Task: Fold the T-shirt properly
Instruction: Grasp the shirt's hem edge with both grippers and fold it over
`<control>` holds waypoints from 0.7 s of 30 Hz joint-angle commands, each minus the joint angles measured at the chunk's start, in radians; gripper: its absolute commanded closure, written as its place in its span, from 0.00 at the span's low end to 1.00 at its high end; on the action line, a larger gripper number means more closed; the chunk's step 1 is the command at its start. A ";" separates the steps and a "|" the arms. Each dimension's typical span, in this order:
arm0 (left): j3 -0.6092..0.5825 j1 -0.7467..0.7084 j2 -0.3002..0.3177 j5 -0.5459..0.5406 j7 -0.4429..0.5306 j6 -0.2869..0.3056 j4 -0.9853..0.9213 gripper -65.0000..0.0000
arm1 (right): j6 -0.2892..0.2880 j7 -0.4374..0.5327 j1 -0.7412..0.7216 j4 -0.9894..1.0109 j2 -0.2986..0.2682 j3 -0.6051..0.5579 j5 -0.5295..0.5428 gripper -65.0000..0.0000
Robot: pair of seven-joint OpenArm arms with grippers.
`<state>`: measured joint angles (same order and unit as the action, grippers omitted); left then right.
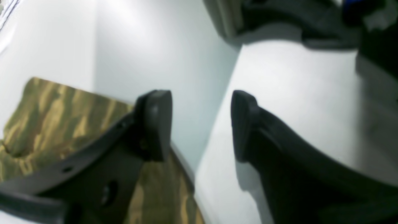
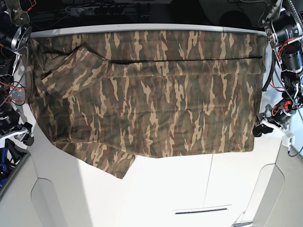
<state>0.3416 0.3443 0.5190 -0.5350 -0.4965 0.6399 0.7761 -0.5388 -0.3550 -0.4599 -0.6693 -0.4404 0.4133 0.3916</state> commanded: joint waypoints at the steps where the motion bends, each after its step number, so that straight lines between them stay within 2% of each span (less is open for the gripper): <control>1: 0.004 0.037 0.024 -0.018 0.029 0.006 -0.012 0.43 | -0.007 0.026 -0.027 0.004 -0.019 -0.004 0.011 0.54; 7: 0.003 0.038 0.002 -0.022 0.029 0.007 -0.073 0.43 | -0.009 0.027 -0.027 0.087 0.030 -0.009 -0.018 0.54; 13: 0.004 0.038 -0.050 -0.021 0.021 0.006 -0.073 0.43 | -0.041 0.026 -0.027 0.092 0.097 -0.010 -0.018 0.54; 17: 0.004 0.038 -0.056 -0.022 0.010 0.006 -0.073 0.43 | -0.042 0.025 -0.027 0.092 0.121 -0.010 -0.018 0.54; 19: 0.004 0.038 -0.055 -0.022 0.007 0.007 -0.073 0.46 | -0.042 0.021 -0.027 0.092 0.128 -0.010 -0.018 0.58; 21: 0.004 0.038 -0.056 -0.022 -0.003 0.008 -0.073 0.58 | -0.043 0.018 -0.027 0.092 0.131 -0.010 -0.018 0.71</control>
<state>0.3462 0.3687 0.4492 -0.5659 -0.4759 0.6476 0.6952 -0.5846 -0.3038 -0.4763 -0.5739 -0.3061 0.4053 0.3882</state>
